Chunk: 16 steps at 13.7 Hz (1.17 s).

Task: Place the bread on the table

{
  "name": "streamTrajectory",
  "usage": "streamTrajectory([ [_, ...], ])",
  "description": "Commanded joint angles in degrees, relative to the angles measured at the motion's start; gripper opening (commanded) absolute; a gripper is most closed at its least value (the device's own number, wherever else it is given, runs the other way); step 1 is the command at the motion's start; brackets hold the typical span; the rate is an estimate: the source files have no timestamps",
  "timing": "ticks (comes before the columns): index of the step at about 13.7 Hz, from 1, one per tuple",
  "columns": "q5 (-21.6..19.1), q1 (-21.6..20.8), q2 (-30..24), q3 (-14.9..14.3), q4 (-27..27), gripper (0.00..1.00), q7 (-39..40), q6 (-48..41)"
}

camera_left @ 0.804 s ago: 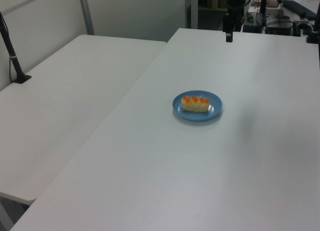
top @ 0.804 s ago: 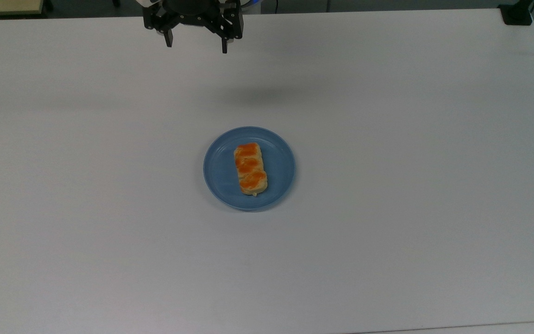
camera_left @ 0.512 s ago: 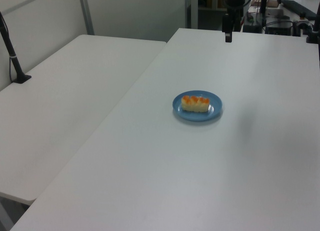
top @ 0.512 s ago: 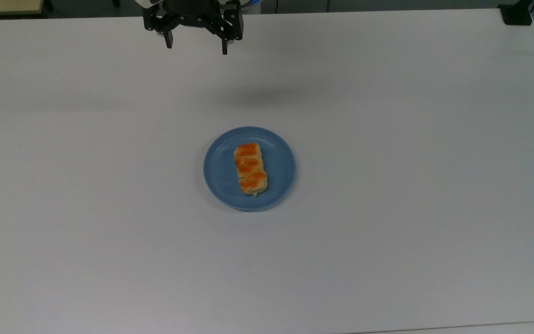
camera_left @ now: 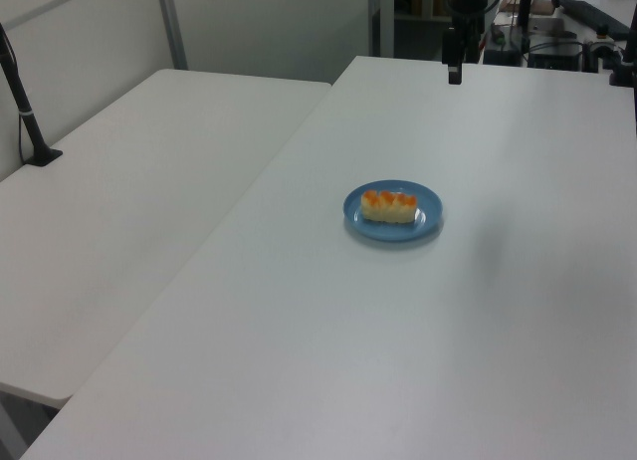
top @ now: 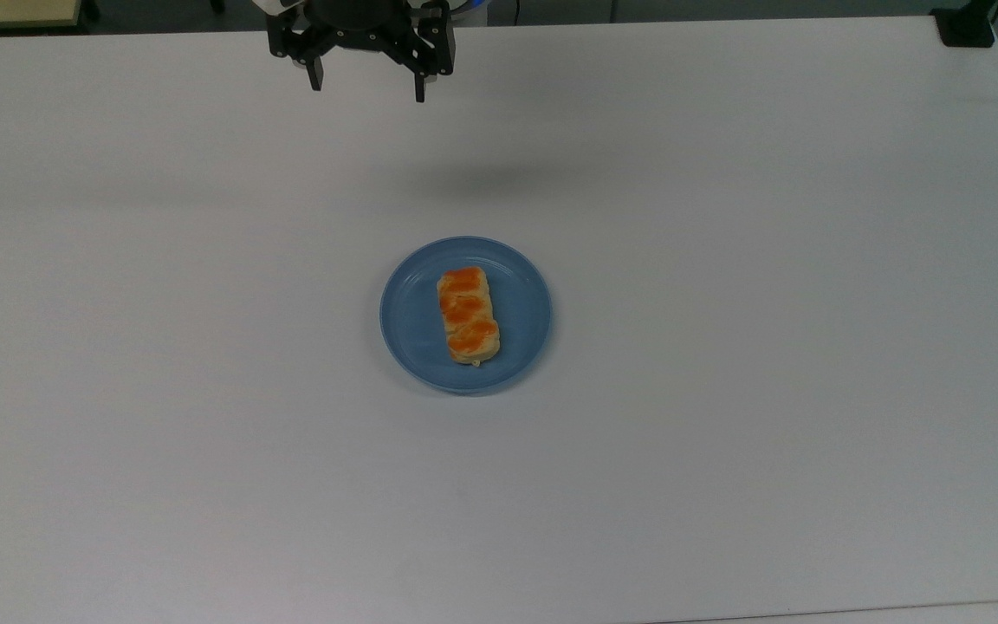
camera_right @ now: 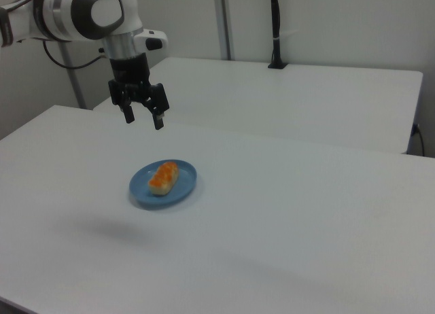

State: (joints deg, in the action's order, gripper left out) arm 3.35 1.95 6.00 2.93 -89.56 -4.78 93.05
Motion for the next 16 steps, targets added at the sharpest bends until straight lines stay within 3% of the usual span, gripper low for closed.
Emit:
streamTrajectory([
  [1, -0.72, -0.72, 2.16, -0.12, -1.14, 1.00, 0.74, 5.20],
  [5, -0.63, -2.12, 7.78, 0.06, -1.05, 1.00, 0.74, 11.96],
  [11, 0.94, -5.38, 20.43, 0.05, -0.97, 1.00, -0.05, 22.15],
  [16, 1.92, -6.17, 23.71, 0.06, -0.97, 1.00, -0.14, 25.25],
])
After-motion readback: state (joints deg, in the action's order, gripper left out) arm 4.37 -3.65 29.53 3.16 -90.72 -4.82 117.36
